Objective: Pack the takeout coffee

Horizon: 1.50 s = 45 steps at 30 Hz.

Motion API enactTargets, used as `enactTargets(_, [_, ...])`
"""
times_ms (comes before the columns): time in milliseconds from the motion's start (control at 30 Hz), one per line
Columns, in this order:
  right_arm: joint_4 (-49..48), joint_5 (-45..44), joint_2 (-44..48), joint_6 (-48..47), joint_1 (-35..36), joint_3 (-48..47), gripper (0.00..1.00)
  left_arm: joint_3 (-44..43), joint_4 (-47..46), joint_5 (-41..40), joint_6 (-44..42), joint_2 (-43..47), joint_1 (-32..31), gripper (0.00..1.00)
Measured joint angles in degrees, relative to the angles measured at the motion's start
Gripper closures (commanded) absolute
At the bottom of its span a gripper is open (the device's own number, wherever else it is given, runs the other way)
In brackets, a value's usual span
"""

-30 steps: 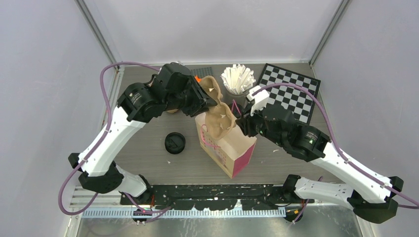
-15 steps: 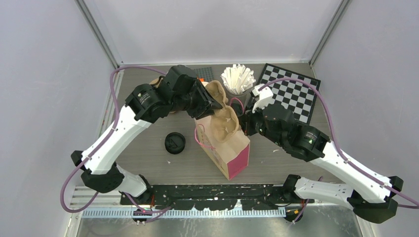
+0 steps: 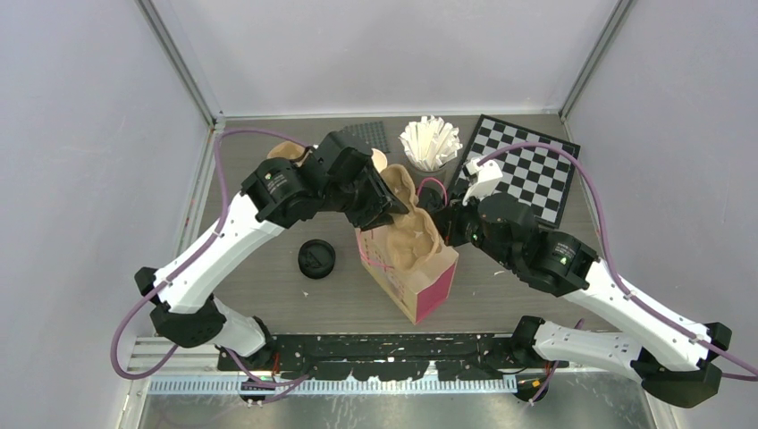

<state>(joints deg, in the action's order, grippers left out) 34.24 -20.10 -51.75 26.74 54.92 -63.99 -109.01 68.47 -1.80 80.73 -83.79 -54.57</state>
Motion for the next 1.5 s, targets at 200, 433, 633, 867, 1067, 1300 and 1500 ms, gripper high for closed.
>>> enactTargets(200, [-0.4, -0.1, 0.0, 0.6, 0.0, 0.0, 1.0, 2.0, 0.9, -0.8, 1.2, 0.5, -0.7, 0.83])
enactTargets(433, [-0.5, -0.1, 0.0, 1.9, 0.0, 0.1, 1.0, 6.6, 1.7, -2.3, 1.6, 2.0, -0.9, 0.84])
enactTargets(633, [-1.7, 0.0, 0.5, 2.8, 0.0, 1.6, 1.0, 7.0, 0.2, -1.9, 2.9, 1.9, -0.9, 0.84])
enactTargets(867, [-2.5, 0.3, 1.4, 3.0, 0.0, 2.5, 1.0, 4.6, -0.7, 0.2, 4.2, -1.2, -1.4, 0.84])
enactTargets(1067, [-3.0, 0.3, 2.0, 3.0, 0.0, 2.9, 1.0, -0.1, 2.8, 0.3, 3.9, -3.5, -2.0, 0.85])
enactTargets(1300, [-3.0, 0.7, 2.4, 3.0, 0.0, 3.3, 1.0, 2.3, 5.0, -1.2, 3.9, -2.8, -2.0, 0.85])
enactTargets(1500, [-3.8, 2.4, 4.2, 3.0, 0.0, 4.7, 1.0, 2.3, 6.5, -3.2, 2.7, -3.0, -2.0, 0.87])
